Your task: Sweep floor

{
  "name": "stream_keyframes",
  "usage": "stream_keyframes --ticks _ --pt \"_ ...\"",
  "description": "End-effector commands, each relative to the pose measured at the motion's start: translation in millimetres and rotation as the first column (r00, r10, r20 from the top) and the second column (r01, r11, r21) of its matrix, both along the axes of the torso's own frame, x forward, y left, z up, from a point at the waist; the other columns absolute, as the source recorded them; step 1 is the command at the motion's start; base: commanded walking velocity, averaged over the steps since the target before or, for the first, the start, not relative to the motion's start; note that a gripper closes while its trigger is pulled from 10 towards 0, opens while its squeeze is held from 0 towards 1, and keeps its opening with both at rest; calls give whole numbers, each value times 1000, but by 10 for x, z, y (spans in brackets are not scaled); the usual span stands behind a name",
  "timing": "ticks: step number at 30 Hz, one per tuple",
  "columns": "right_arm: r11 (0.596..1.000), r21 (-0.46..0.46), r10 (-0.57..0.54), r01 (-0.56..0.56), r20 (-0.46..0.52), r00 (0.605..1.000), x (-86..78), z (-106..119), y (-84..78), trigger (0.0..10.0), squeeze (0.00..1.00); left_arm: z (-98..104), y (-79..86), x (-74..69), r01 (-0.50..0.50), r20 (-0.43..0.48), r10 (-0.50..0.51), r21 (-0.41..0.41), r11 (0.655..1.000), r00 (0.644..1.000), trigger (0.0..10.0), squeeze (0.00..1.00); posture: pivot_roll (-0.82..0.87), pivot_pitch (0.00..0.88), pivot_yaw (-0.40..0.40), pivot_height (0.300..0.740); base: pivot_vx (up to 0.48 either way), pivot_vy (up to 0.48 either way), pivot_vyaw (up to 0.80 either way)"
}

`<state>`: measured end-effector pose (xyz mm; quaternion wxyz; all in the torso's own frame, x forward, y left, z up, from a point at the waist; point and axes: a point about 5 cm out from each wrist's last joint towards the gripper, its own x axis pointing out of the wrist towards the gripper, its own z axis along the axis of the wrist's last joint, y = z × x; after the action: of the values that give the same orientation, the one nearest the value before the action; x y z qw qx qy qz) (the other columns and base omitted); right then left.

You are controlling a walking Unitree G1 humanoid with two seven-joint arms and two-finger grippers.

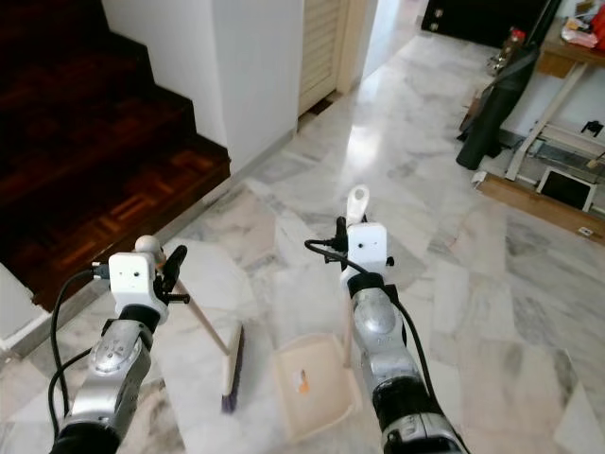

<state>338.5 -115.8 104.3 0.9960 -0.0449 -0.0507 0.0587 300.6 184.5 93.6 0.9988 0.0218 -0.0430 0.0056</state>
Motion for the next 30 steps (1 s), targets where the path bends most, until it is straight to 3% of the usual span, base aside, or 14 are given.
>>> stream_keyframes --ticks 1,30 --pt "999 28 -26 25 44 999 28 98 -72 10000 0 87 -73 31 22 43 -23 7 1000 999 10000 0 42 51 -22 740 292 0 0" --pt "999 26 -32 31 35 999 33 89 -86 10000 0 101 -76 36 21 46 -21 4 1000 999 10000 0 44 78 -25 740 303 0 0"
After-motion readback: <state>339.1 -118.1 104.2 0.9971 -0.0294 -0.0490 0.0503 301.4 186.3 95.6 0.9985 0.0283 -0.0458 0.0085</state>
